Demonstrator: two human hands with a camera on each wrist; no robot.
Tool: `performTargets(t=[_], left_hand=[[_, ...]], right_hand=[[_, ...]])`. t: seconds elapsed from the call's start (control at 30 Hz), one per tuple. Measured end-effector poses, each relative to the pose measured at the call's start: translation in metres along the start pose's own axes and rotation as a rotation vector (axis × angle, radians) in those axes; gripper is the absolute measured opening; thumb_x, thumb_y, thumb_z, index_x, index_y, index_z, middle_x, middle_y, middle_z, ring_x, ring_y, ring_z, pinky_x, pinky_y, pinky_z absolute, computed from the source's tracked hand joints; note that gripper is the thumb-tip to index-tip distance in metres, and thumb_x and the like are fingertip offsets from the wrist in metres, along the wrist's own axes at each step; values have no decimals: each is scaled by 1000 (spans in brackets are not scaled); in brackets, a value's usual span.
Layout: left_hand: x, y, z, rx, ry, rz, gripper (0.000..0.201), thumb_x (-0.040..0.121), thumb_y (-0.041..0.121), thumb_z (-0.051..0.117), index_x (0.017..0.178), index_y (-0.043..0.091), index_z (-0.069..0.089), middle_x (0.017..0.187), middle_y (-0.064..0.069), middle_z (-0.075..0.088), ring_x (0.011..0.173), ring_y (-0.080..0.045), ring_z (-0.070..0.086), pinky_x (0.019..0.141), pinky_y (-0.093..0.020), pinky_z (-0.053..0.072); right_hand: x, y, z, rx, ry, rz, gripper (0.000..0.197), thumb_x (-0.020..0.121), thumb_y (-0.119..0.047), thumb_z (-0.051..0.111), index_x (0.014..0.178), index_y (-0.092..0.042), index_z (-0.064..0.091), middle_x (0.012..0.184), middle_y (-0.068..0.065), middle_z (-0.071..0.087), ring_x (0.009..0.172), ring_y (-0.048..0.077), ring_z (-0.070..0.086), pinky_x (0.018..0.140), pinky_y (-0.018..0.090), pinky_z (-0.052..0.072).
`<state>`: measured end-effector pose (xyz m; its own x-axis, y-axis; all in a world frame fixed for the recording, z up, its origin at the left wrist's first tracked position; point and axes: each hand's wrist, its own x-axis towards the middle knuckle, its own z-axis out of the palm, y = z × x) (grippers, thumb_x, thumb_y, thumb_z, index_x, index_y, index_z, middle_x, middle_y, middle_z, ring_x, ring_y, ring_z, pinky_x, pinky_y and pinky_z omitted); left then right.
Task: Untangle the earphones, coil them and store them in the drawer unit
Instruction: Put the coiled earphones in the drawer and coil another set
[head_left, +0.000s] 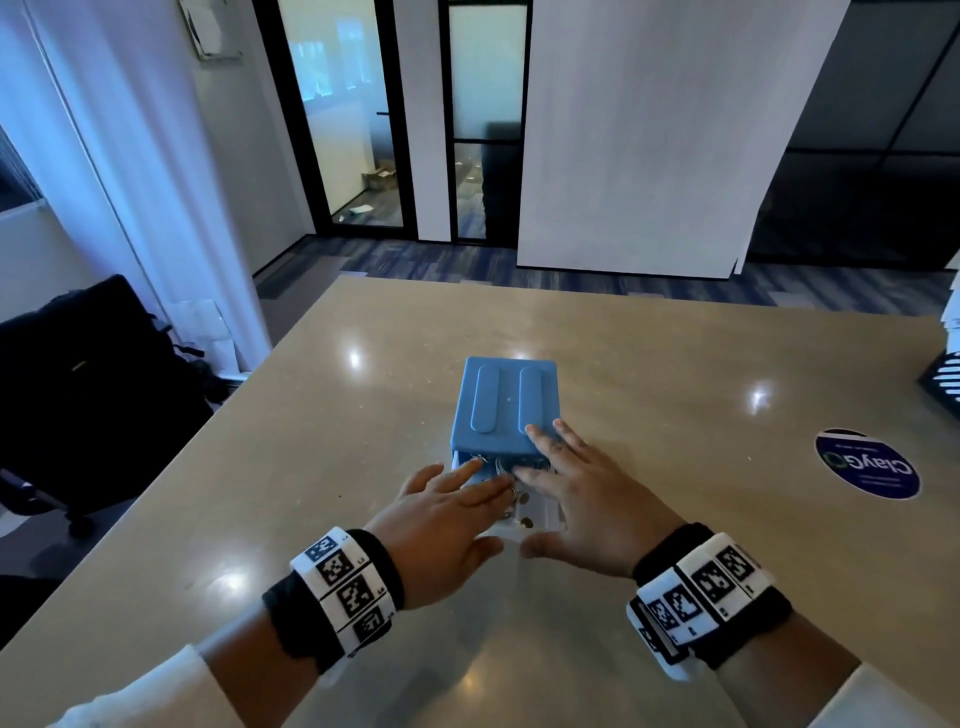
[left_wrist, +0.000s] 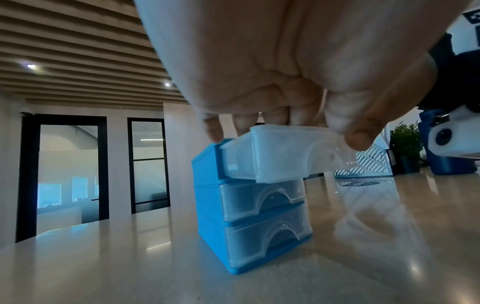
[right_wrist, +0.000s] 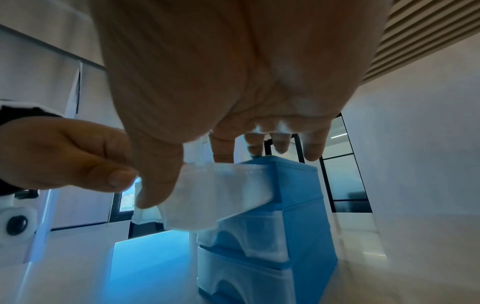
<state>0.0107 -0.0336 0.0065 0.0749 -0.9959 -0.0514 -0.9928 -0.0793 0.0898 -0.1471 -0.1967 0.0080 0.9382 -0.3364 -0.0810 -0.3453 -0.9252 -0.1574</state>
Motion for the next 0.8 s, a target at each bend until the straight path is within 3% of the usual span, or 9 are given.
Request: performTargets(t=[0.07,0.13,0.27,0.43,0.57,0.8], left_hand=[[3,-4,3,12,38,7,52,100,43,38,150,42,24,162,21,19,153,-14,4,122,-47,11],[6,-7,5,41,72,29,51,98,39,42,147,41,30,159,20,28,151,-16,17,119,-46,22],[11,-11,0,90,169,38,46,91,41,54,137,38,49,143,17,51,133,-15,46,103,-37,42],[14,-19,-12,29,256,-41,34,88,43,60,121,37,61,124,15,61,122,-14,53,101,-34,45],[17,-23,-13,11,224,-88,24,93,39,54,115,38,62,115,15,65,119,-16,55,99,-35,43],[22,-25,-9,35,265,-103,27,93,44,49,114,39,65,112,18,67,115,-13,58,99,-36,41]], right_hand=[[2,3,2,10,9,7,91,84,-80,52,159,-38,24,171,-9,-12,157,16,-12,126,41,7],[4,5,2,8,37,0,87,85,-78,51,158,-37,28,172,-9,-4,158,16,-4,127,41,11],[9,6,0,-19,92,-15,74,87,-69,55,151,-34,44,171,-4,16,156,21,16,124,42,22],[15,7,-2,-26,160,-34,56,78,-56,71,127,-31,60,155,-1,47,138,26,46,106,44,46],[18,4,-6,6,194,-18,53,82,-49,71,129,-31,53,149,-5,51,129,23,49,103,39,44],[21,2,-4,-58,191,-17,38,86,-45,67,123,-40,65,144,-2,52,121,25,49,98,41,44]])
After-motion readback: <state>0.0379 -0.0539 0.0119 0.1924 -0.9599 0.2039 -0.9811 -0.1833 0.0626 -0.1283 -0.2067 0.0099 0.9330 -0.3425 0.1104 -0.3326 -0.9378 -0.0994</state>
